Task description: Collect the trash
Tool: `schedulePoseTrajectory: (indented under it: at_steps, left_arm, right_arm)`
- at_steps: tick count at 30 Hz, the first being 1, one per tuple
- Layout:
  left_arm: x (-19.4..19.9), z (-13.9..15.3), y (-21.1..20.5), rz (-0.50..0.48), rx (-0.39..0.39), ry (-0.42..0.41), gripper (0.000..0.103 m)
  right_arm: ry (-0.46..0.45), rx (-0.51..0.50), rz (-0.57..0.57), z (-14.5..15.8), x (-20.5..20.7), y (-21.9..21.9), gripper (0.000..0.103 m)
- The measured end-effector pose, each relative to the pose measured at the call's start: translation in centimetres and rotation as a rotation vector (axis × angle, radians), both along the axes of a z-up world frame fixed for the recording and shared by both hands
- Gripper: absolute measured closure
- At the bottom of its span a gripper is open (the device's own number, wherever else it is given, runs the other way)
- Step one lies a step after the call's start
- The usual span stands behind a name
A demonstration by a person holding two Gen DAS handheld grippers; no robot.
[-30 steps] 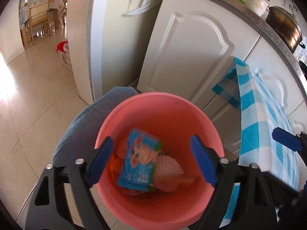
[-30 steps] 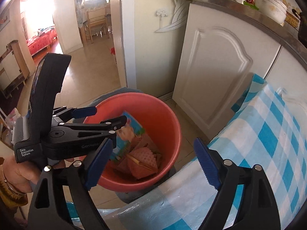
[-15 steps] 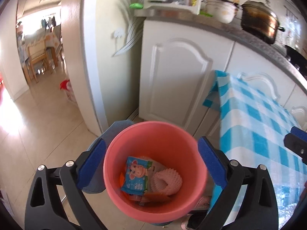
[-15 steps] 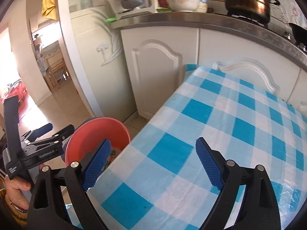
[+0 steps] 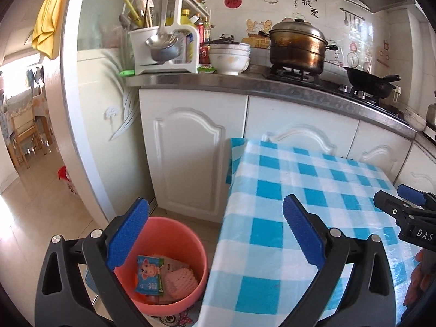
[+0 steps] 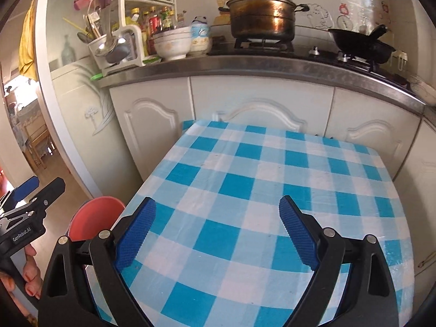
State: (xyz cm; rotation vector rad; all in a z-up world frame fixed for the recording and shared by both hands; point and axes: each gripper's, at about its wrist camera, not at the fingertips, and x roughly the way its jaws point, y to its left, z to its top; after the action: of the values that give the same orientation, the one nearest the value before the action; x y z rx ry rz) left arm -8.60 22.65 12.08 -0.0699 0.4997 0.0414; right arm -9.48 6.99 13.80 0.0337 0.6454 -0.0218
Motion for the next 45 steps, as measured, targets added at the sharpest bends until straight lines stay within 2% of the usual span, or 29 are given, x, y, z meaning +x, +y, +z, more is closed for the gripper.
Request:
schedulePoseTrajectory:
  at_steps: [10,17,26,32,45]
  left_arm:
    - [-2.7,5.8,-6.3,-0.079,0.023,-0.108,0.004]
    - [-4.9,8.7,-10.2,-0.125,0.041,-0.164,0.004]
    - [-8.4,11.8,-13.3,-0.161,0.065,-0.268,0.004]
    - [-10.2,13.7,-14.1,-0.167,0.053,-0.336,0.004]
    - [-12.3,15.5,-14.6,-0.197,0.030,-0.391,0.004]
  right_arm:
    - [-0.217,-0.058,-0.120,7.6,-7.4,-4.0,0.011]
    - [-0.329,-0.095,-0.205,11.1,-12.2,-6.2,0.008]
    - [-0.425,-0.101,-0.279,14.4,-16.7,-7.4,0.005]
    - [-0.498,-0.114,-0.299,16.4,-19.2,-7.2,0.005]
    - [-0.600,-0.137,-0.355,18.6,-22.6,-7.2,0.005]
